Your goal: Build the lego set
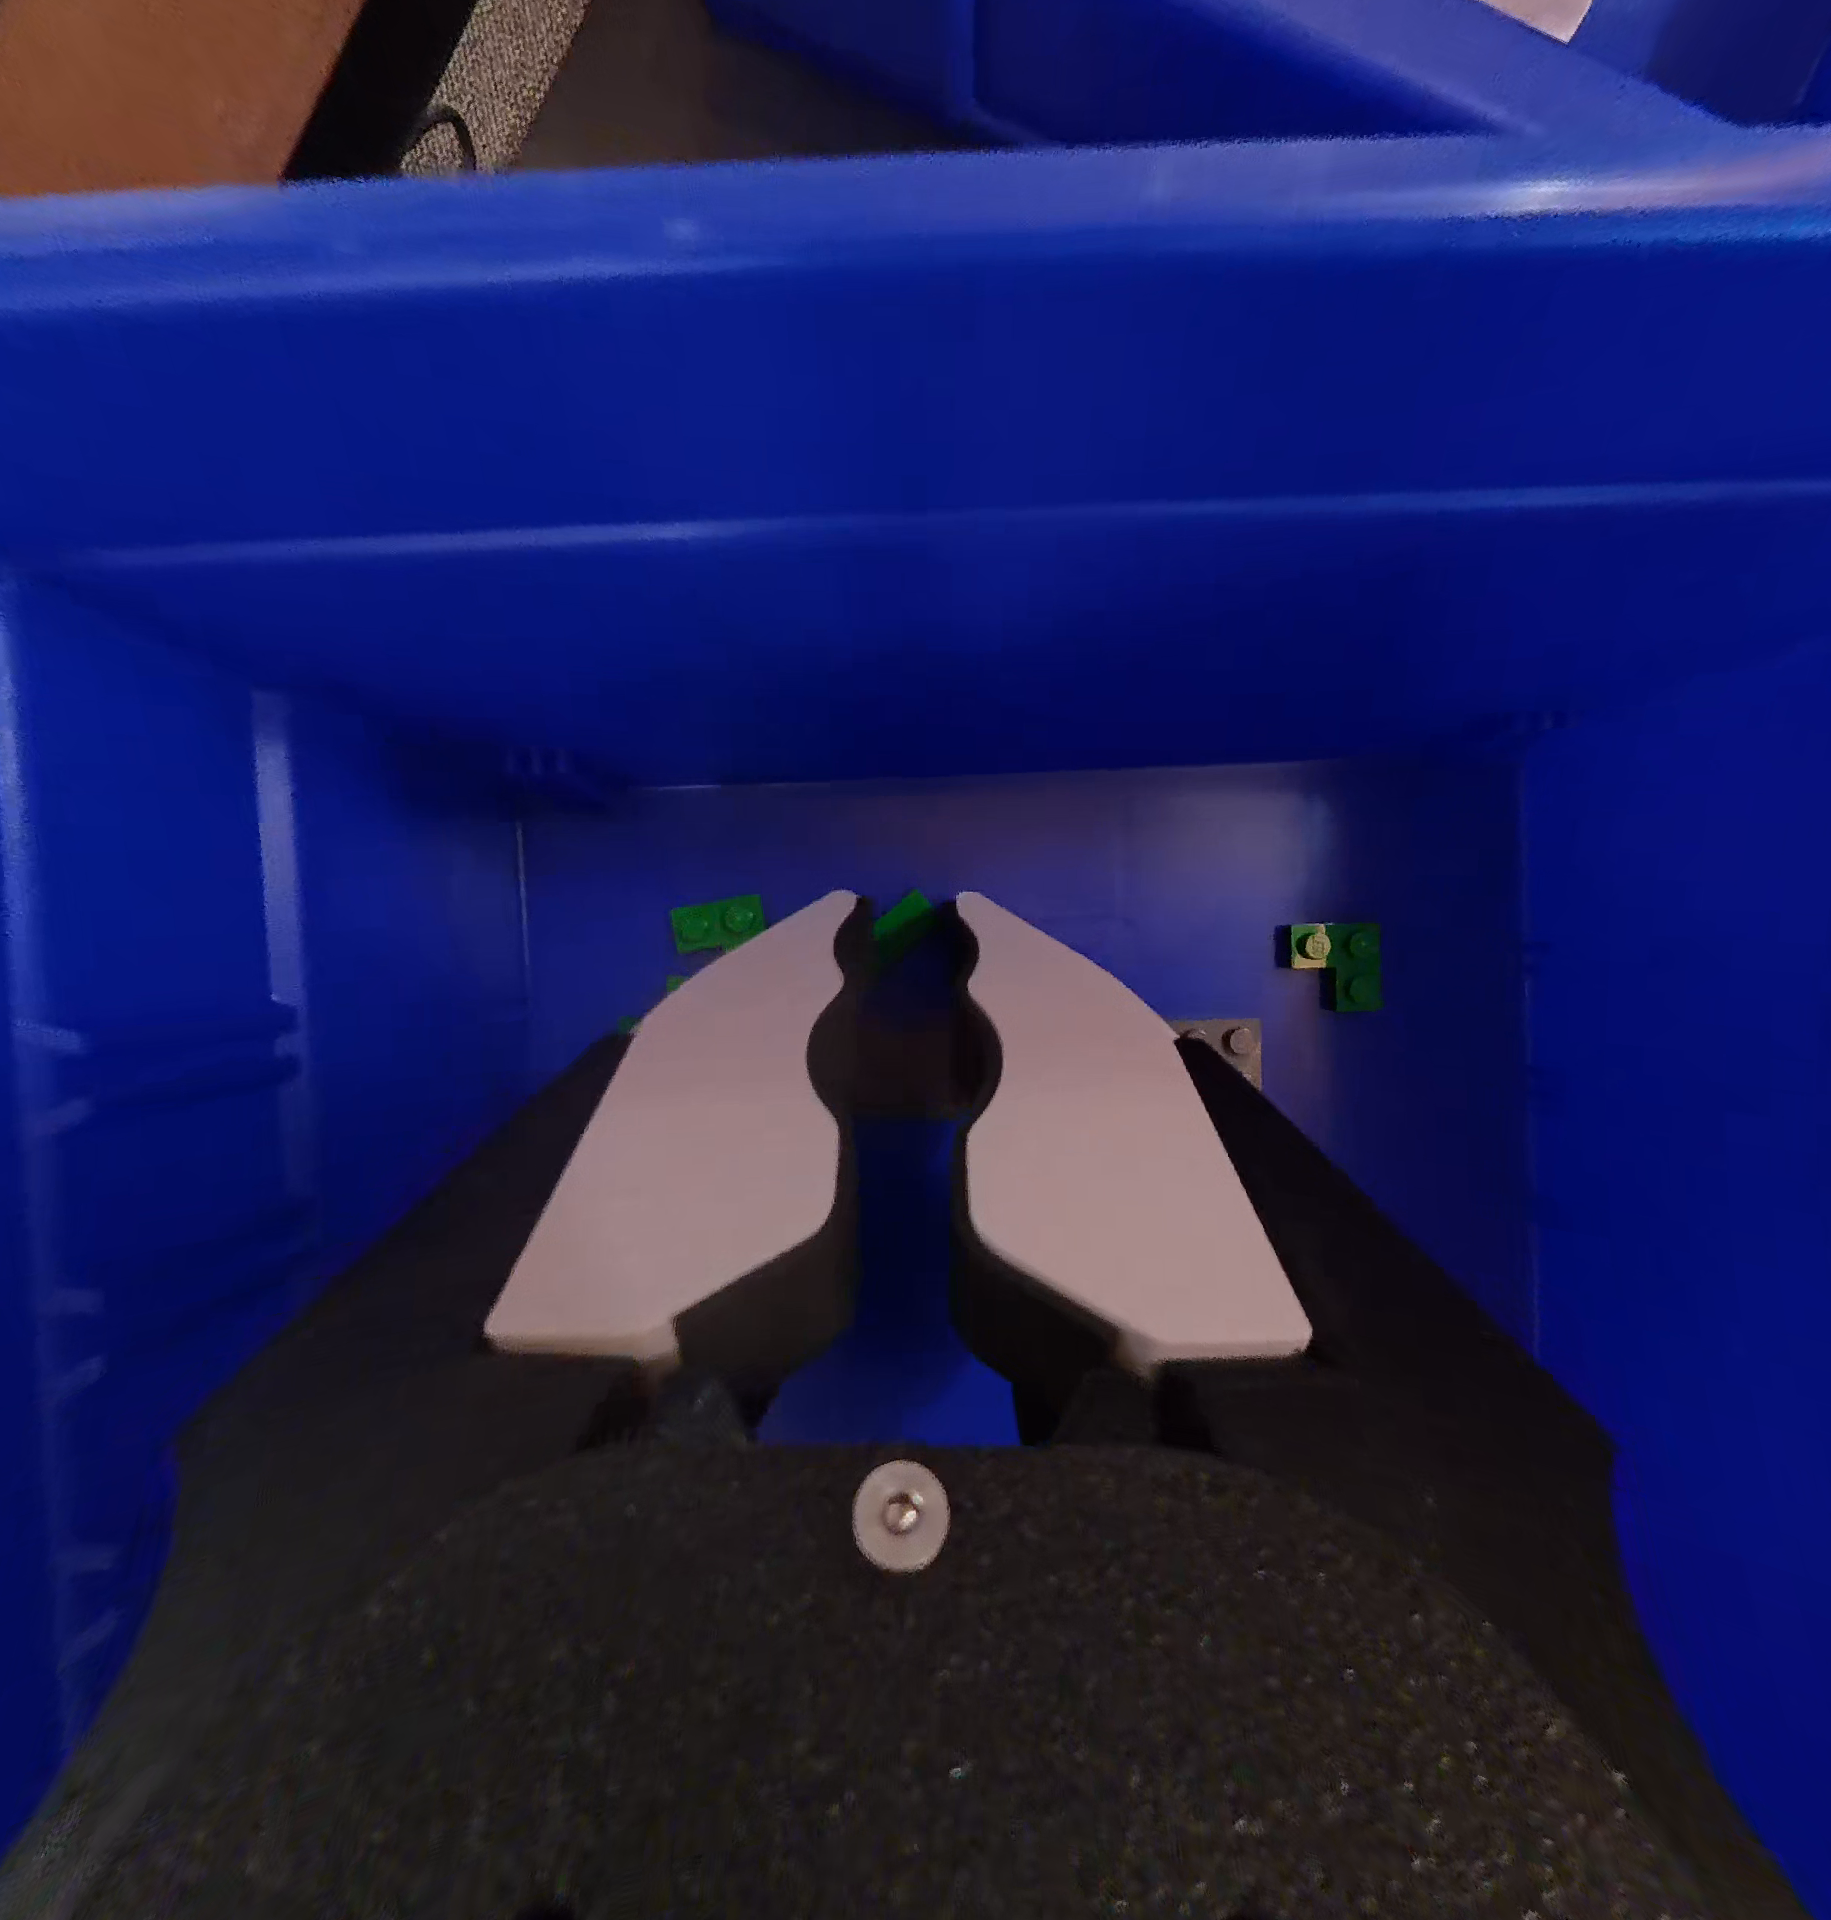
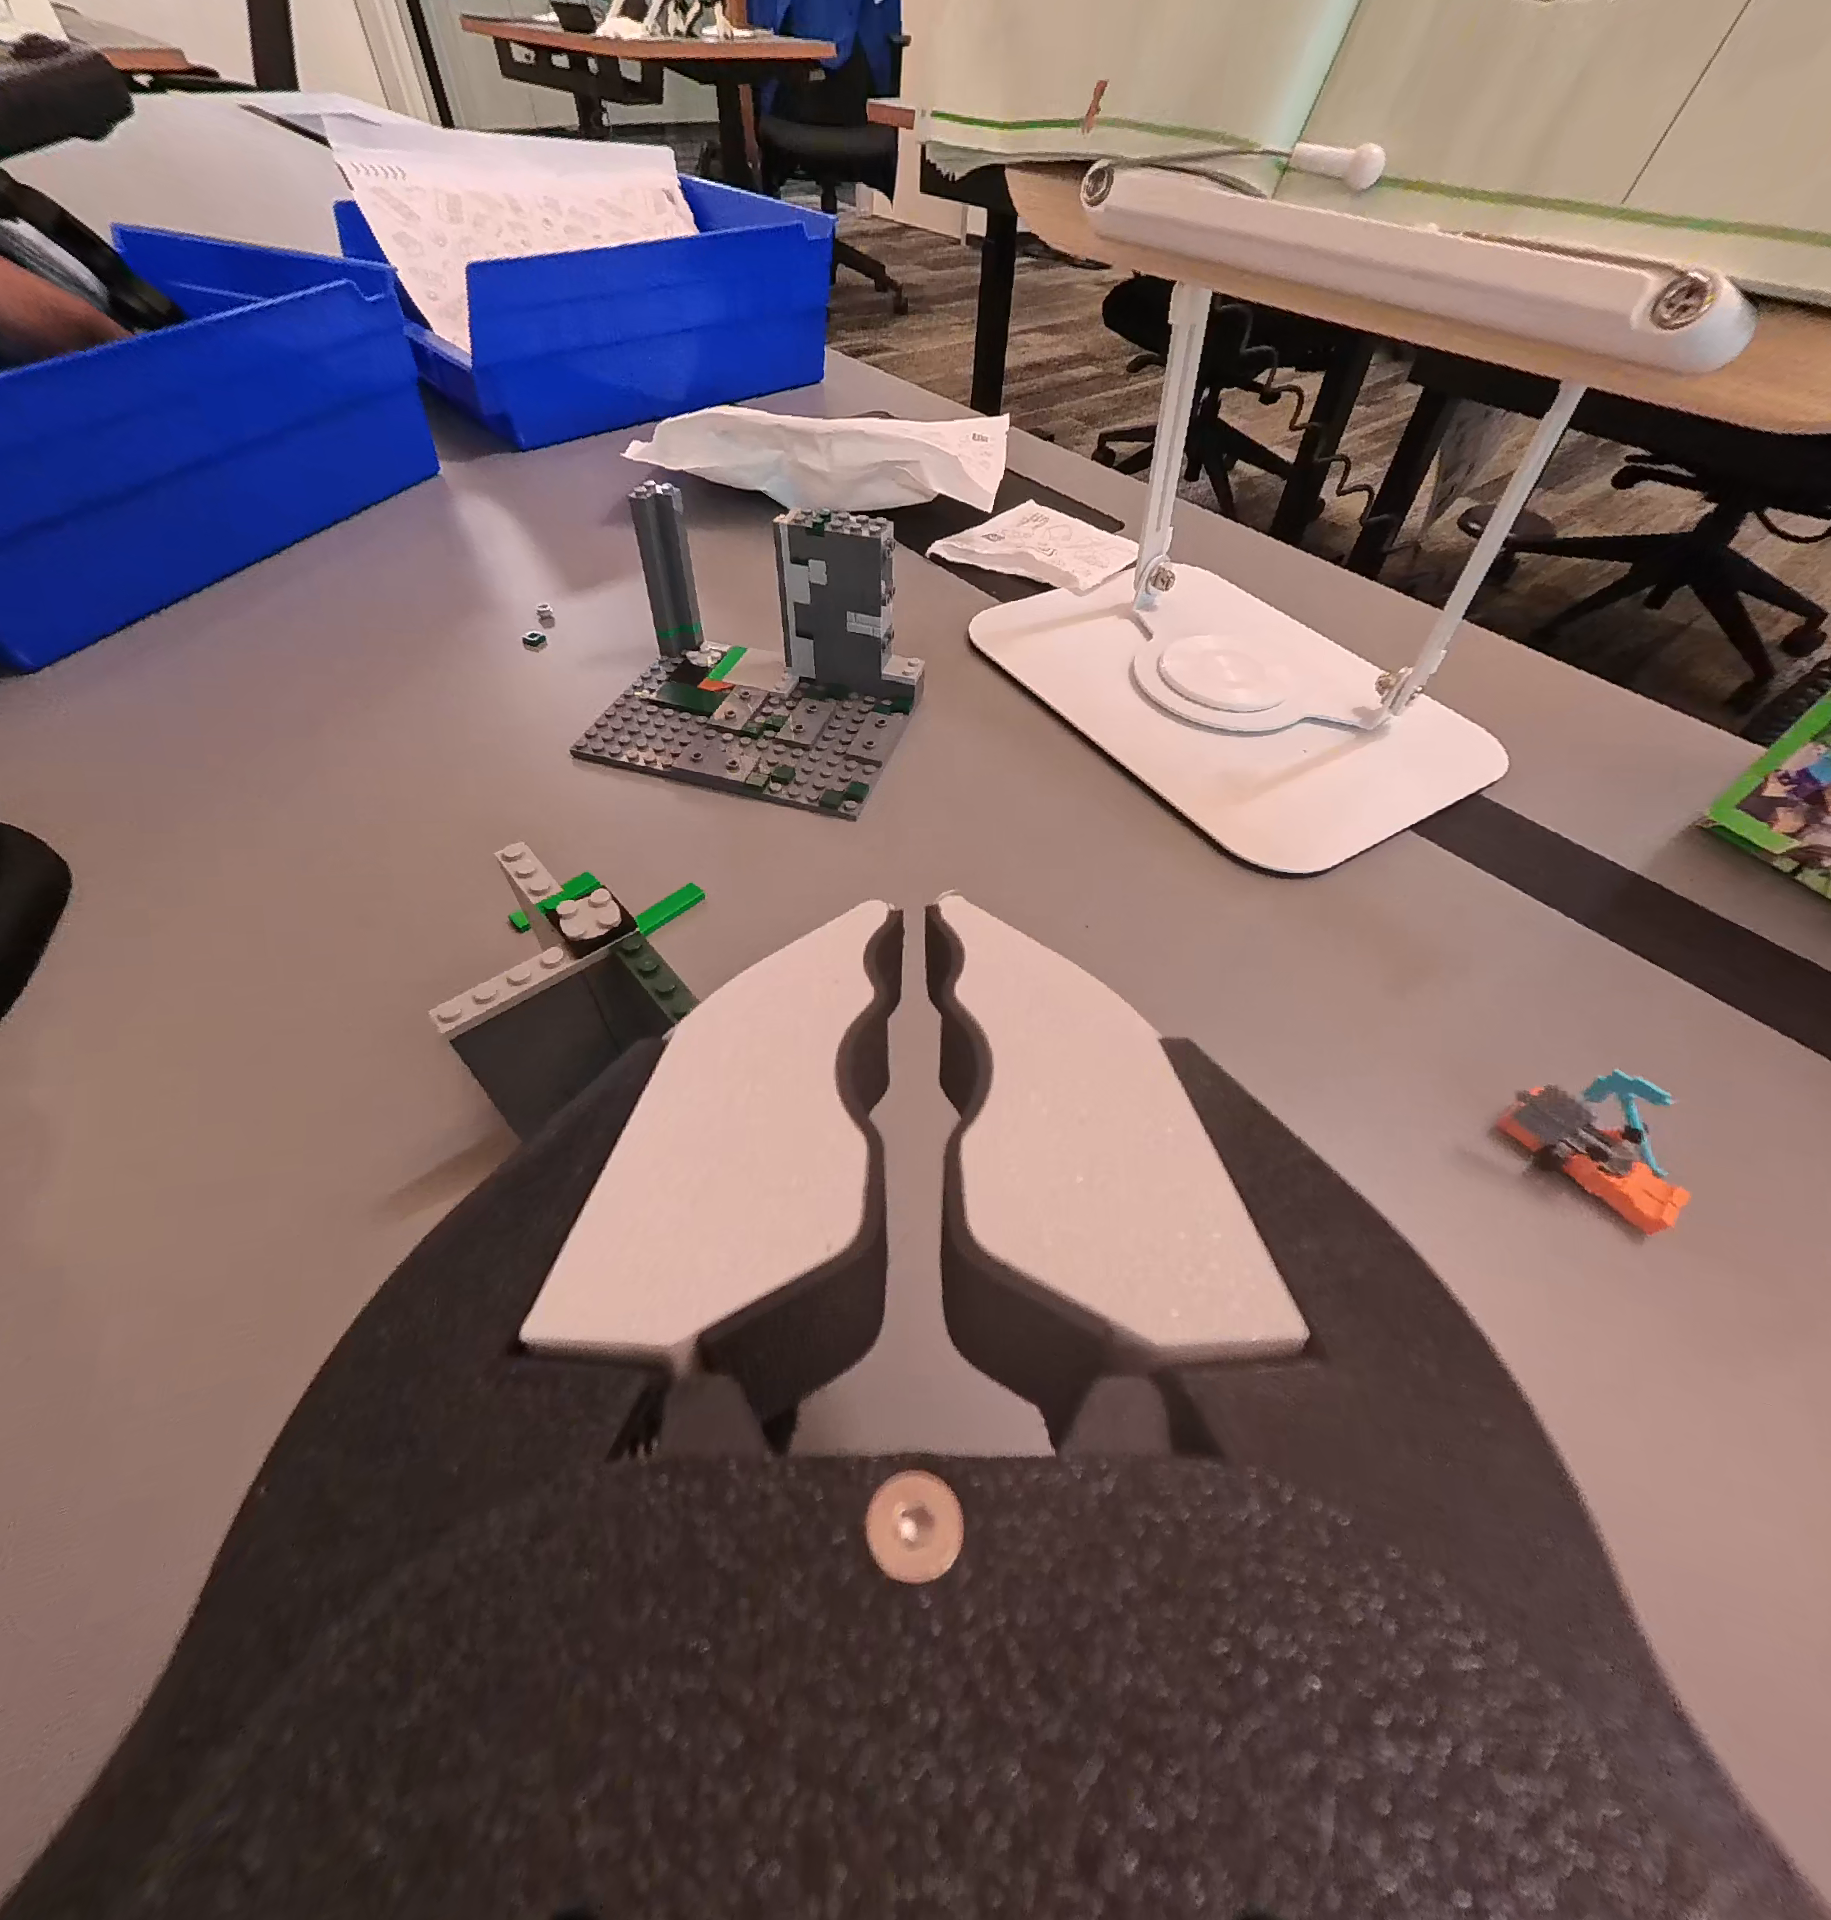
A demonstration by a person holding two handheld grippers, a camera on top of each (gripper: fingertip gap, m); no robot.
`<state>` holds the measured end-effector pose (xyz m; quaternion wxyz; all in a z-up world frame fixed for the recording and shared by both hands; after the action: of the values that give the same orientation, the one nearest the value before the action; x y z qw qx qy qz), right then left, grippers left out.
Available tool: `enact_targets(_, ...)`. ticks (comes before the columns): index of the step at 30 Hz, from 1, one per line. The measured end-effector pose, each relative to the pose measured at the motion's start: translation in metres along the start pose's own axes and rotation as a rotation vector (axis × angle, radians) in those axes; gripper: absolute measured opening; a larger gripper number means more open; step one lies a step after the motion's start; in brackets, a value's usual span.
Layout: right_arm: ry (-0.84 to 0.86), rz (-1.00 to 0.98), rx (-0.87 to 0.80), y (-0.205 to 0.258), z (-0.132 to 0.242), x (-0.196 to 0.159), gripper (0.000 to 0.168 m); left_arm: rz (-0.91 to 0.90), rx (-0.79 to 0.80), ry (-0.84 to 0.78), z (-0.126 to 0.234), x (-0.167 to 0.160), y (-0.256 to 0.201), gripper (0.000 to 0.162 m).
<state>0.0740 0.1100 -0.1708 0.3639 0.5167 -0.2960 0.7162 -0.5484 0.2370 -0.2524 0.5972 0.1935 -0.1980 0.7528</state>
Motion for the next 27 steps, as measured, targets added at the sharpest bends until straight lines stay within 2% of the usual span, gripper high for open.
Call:
enact_targets(11,0.0,-0.002,-0.003,-0.001,0.0,0.0,0.004,-0.085,-0.053,0.053,0.002,-0.004,-0.009,0.01)
enact_targets(18,0.012,-0.007,-0.001,-0.002,-0.002,-0.004,0.004,-0.228,-0.132,-0.006,0.039,0.015,-0.039,0.009)
enact_targets(22,0.016,-0.003,0.0,-0.001,-0.003,-0.005,0.004,-0.381,-0.212,-0.069,0.075,0.026,-0.079,0.009)
enact_targets(27,0.015,0.0,-0.003,-0.001,-0.003,-0.005,0.004,-0.675,-0.361,-0.148,0.127,0.009,-0.182,0.008)
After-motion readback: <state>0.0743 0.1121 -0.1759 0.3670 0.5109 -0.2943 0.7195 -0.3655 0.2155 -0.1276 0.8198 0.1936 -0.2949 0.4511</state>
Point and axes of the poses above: each gripper's, where its closed fingertips meet, z back along the fingers, x out of its top, y = z × x across the jaws, the point moved 2 cm from there along z, back along the fingers, and after that the axes turned 4 degrees about -x, right-handed, at the moved point
